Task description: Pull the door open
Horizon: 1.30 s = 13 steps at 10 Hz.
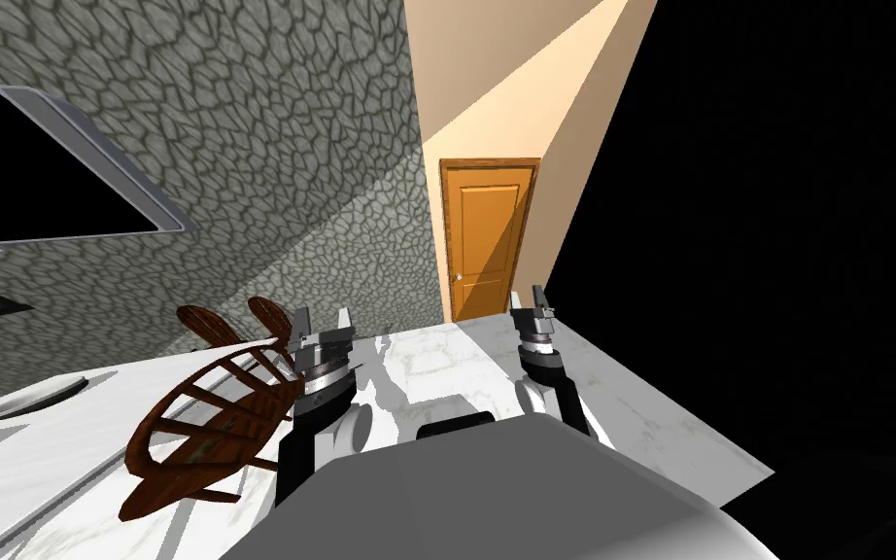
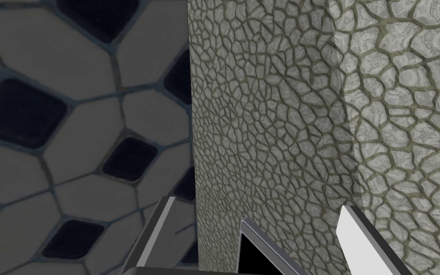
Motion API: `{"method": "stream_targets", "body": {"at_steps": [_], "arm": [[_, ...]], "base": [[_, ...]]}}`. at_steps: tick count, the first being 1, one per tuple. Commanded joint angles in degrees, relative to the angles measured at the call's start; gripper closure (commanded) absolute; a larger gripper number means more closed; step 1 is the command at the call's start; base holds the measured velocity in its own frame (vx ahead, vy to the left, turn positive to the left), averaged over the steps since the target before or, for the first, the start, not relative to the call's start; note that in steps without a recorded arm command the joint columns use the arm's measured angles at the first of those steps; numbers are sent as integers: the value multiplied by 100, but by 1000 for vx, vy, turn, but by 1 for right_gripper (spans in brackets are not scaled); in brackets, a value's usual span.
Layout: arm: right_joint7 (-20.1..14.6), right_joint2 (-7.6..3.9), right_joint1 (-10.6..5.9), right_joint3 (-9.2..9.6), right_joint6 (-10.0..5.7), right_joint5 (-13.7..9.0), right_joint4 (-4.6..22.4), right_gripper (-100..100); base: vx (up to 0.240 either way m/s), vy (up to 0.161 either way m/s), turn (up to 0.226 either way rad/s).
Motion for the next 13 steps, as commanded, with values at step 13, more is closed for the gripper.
{"method": "stream_targets", "body": {"at_steps": [13], "arm": [[1503,-317,-159,8,-160,470,1150,-100]], "base": [[154,21,-3]]}}
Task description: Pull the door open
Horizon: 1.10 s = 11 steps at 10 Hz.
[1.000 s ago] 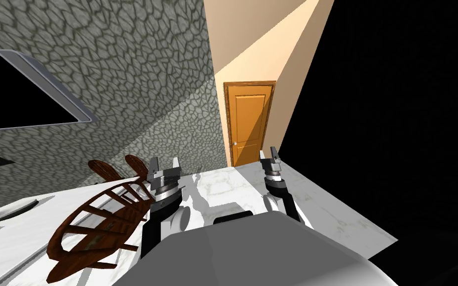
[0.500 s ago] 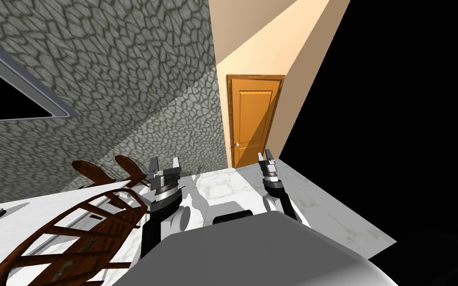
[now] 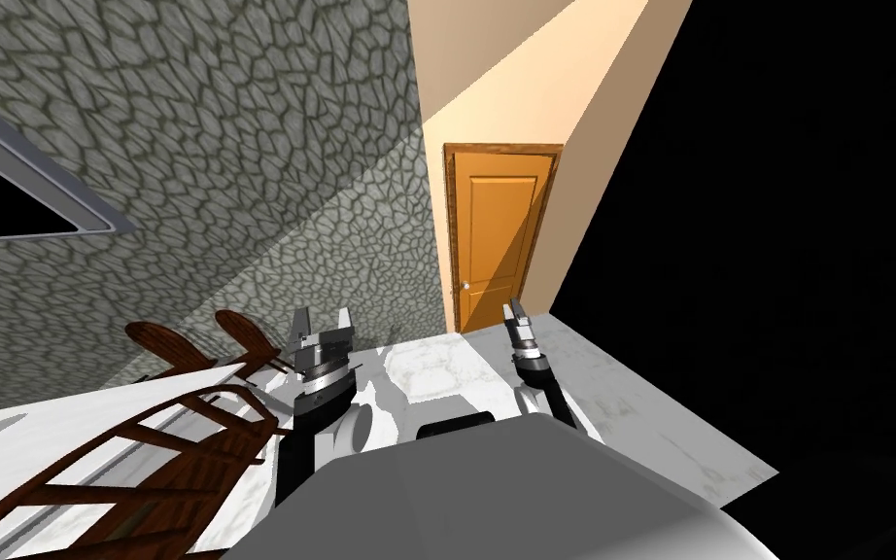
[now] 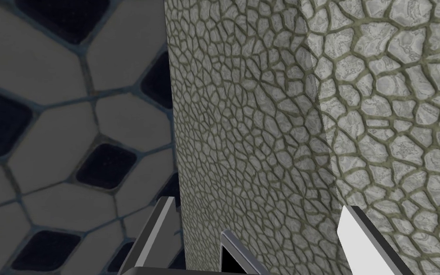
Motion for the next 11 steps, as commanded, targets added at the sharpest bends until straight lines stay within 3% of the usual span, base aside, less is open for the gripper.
{"method": "stream_targets", "body": {"at_steps": [1,11], "arm": [[204,-9,-31,13,-18,64,150,-100],[1298,-111,-146,18,-135,406,984,-100]], "base": [[125,34,-7],[97,18,-6]]}}
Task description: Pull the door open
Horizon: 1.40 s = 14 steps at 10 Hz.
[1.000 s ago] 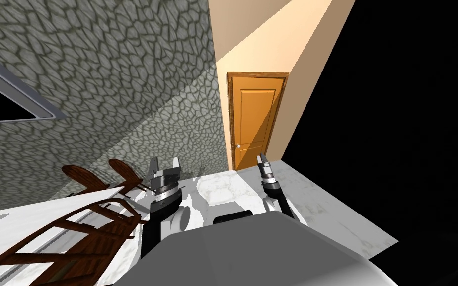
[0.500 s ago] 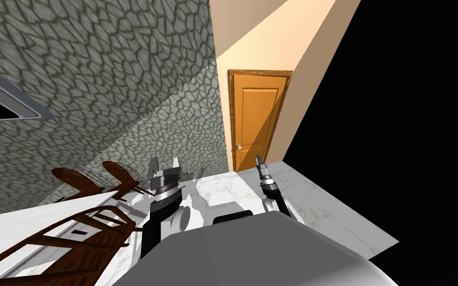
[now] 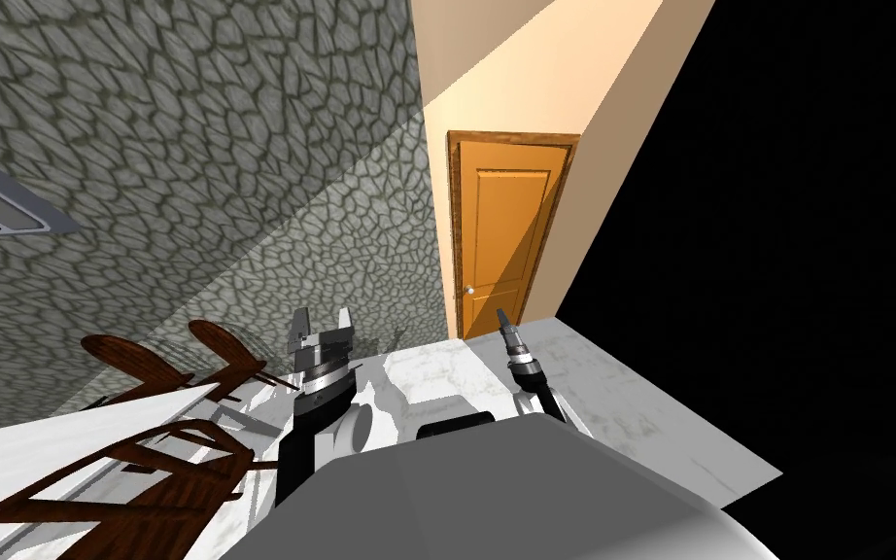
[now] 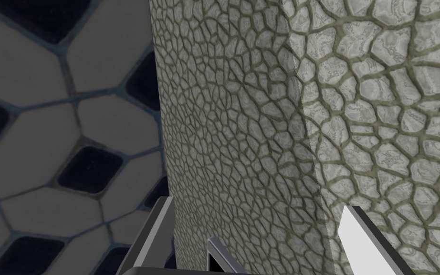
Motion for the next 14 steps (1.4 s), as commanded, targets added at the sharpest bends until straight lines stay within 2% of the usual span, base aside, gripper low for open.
{"method": "stream_targets", "body": {"at_steps": [1,14], "arm": [[210,-5,-1,10,-21,65,133,-100],[1803,-12,-166,18,-192,563,1345,-100]], "base": [[94,12,-9],[101,10,-11]]}}
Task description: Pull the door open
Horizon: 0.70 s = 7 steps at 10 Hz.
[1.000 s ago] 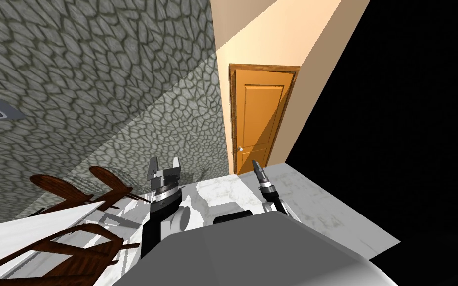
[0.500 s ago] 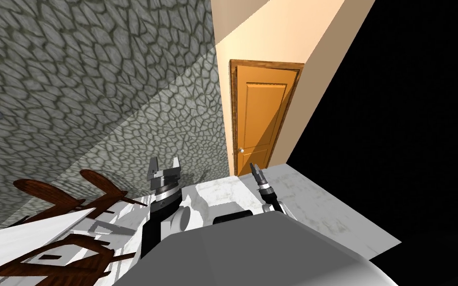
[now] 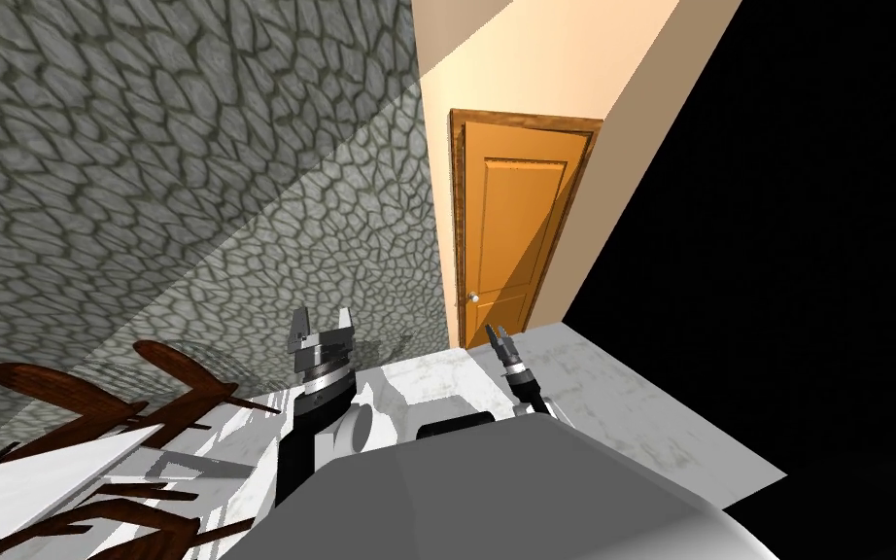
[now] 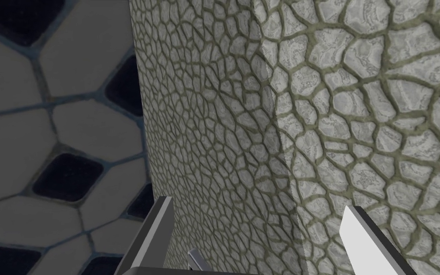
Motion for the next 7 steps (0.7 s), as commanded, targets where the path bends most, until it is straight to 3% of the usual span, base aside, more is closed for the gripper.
{"method": "stream_targets", "body": {"at_steps": [1,7], "arm": [[228,22,-7,13,-22,71,138,-100],[958,71,-83,16,-100,299,693,-100]], "base": [[117,-6,-15],[95,4,-16]]}}
